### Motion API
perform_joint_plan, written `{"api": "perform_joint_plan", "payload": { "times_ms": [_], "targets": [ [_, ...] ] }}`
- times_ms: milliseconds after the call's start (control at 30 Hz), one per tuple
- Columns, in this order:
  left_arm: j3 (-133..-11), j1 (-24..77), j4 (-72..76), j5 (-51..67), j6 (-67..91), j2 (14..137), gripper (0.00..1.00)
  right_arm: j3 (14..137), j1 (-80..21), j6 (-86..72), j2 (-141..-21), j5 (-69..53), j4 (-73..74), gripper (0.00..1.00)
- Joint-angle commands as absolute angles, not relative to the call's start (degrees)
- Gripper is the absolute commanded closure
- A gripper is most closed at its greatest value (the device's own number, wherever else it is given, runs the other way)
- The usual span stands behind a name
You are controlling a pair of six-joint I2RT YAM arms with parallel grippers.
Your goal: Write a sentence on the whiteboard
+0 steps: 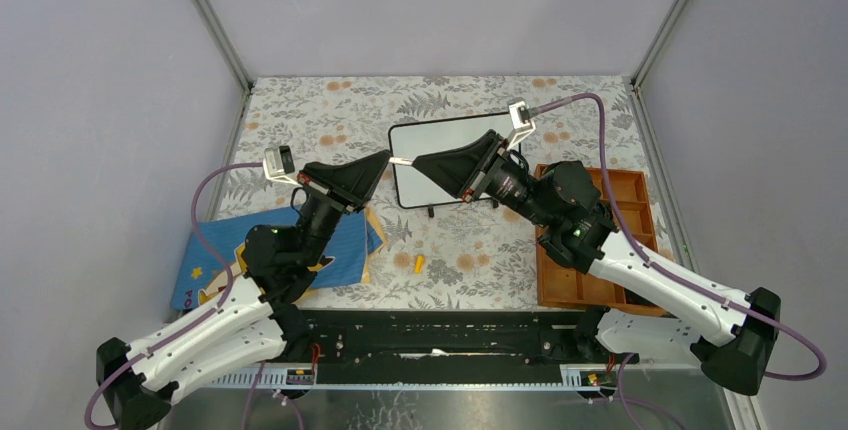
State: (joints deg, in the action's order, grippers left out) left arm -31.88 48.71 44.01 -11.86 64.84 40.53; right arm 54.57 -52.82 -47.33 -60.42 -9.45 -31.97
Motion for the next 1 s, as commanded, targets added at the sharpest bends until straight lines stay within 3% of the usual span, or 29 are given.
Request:
{"api": "perform_joint_plan", "payload": {
  "times_ms": [0, 233, 400, 467, 600, 667, 767, 967],
  "targets": [
    [-31.29, 48.95, 44.48, -12.31, 64.51, 39.84, 1.0, 55.52, -52.51, -46.91, -58.85, -8.35, -35.02, 0.7],
    [-31.38, 48.95, 44.47, -12.3, 64.6, 39.81, 1.0, 55.55, -52.53, -46.99, -59.06, -8.92, -35.22, 0.79],
    [-31.32, 48.95, 44.11, -12.39, 64.6, 39.91, 1.0, 55.34, -52.55, -46.92, -58.86, -9.1, -35.0, 0.97],
    [-31.42, 48.91, 43.28, -12.69, 64.53, 39.7, 0.99, 54.97, -52.51, -46.58, -58.38, -8.7, -34.91, 1.0],
    [-32.03, 48.89, 39.14, -13.54, 62.62, 37.89, 0.32, 56.01, -52.54, -40.91, -55.7, -6.38, -29.89, 1.0],
    [-33.3, 48.95, 34.21, -14.35, 59.67, 35.85, 0.11, 57.55, -52.49, -36.01, -53.54, -3.34, -22.71, 1.0],
    [-35.82, 48.94, 24.79, -16.61, 51.69, 32.43, 0.02, 59.71, -52.51, -28.11, -50.35, 3.57, -13.16, 1.0],
    [-49.23, 48.82, -1.72, -25.21, 28.29, 35.75, 0.01, 59.33, -52.55, -16.75, -46.77, 19.56, -0.74, 1.0]
  ]
}}
